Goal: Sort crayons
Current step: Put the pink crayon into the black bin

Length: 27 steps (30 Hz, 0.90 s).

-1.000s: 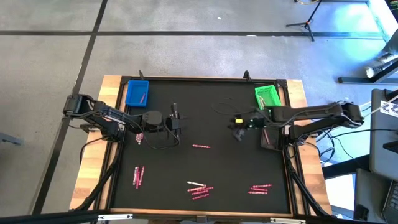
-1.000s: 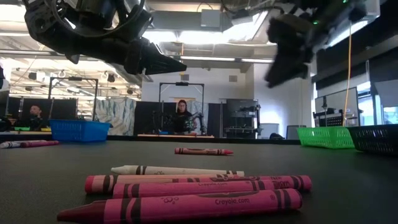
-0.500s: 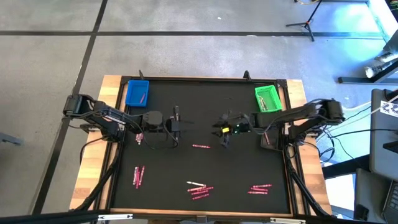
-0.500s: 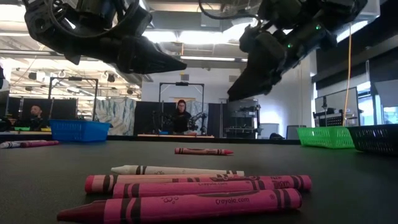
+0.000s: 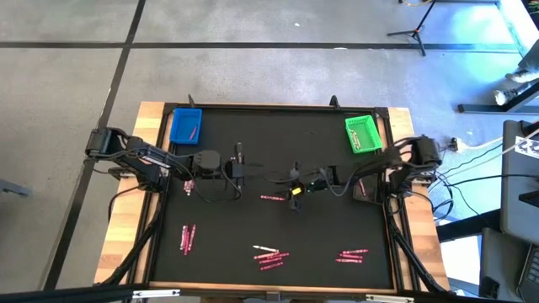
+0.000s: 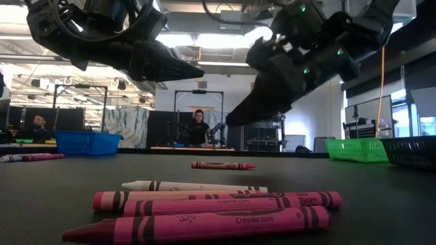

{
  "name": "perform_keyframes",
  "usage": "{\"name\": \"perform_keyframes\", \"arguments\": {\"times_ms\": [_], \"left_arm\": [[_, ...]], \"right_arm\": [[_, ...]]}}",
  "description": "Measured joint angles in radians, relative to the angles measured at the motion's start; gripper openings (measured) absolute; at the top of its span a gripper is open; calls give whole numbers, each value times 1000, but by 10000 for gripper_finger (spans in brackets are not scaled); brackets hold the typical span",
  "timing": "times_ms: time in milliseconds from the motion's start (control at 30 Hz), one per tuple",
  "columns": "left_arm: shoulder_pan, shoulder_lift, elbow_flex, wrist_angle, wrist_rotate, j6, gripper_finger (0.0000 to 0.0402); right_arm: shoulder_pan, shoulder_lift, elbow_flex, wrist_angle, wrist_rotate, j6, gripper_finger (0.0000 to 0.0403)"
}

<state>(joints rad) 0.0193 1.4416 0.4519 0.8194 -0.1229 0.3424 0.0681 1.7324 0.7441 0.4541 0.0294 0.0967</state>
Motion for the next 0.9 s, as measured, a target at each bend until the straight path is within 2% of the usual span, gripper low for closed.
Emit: {"name": "perform_keyframes", "arguments": {"times_ms": [333, 767, 900], "left_arm": [[0, 0, 0, -1, -7, 1, 135], [0, 0, 0, -3, -22, 1, 135], [0, 0, 0, -3, -22, 1, 135]], "right_arm": [[5, 144, 4, 131, -49, -1, 168], [5, 250, 5, 213, -48, -28, 167], [5, 264, 7, 219, -41, -41, 145]]}}
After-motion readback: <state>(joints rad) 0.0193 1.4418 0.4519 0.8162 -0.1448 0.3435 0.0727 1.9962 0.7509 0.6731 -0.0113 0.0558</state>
